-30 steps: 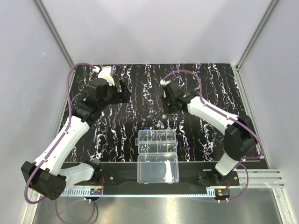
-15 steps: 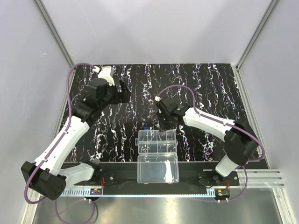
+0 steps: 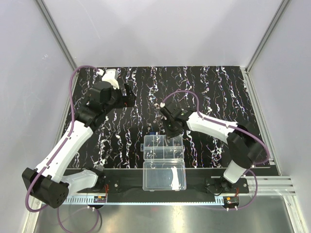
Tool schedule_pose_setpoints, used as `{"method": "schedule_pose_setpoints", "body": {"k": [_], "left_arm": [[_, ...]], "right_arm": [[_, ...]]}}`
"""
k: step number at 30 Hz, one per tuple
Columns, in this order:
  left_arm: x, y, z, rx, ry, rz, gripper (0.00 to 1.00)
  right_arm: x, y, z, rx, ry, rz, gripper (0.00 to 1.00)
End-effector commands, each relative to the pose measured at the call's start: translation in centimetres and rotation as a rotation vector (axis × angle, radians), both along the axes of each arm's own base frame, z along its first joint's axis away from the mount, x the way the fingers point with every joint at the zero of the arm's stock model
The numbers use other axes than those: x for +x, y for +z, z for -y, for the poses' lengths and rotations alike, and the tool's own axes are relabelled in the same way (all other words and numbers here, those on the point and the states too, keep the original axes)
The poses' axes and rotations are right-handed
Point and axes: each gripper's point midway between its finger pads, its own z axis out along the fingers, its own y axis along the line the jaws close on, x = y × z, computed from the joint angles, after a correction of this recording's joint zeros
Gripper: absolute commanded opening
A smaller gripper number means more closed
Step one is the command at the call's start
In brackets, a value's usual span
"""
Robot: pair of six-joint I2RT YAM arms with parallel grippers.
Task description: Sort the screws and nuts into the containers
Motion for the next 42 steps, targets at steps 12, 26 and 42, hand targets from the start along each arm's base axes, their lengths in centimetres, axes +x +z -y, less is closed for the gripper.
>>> {"method": "schedule_pose_setpoints", "body": {"k": [12,26,42], "left_arm": [[0.6,2.0,0.2,-0.029,0.001,0.056,0.99],[0.5,2.3,0.1,-0.032,0.004,0.068,0.99],[0.7,2.1,-0.1,-0.020,0.012,0.066,0.99]], "right_arm": [[0.2,3.0,-1.2,0.057,0.029,0.048,0.43],[13.6,11.1,7.5,-0.004,-0.334,0.385,0.55],[22.8,2.2,11.4,-0.191,-0.324,0.371,0.55]]}}
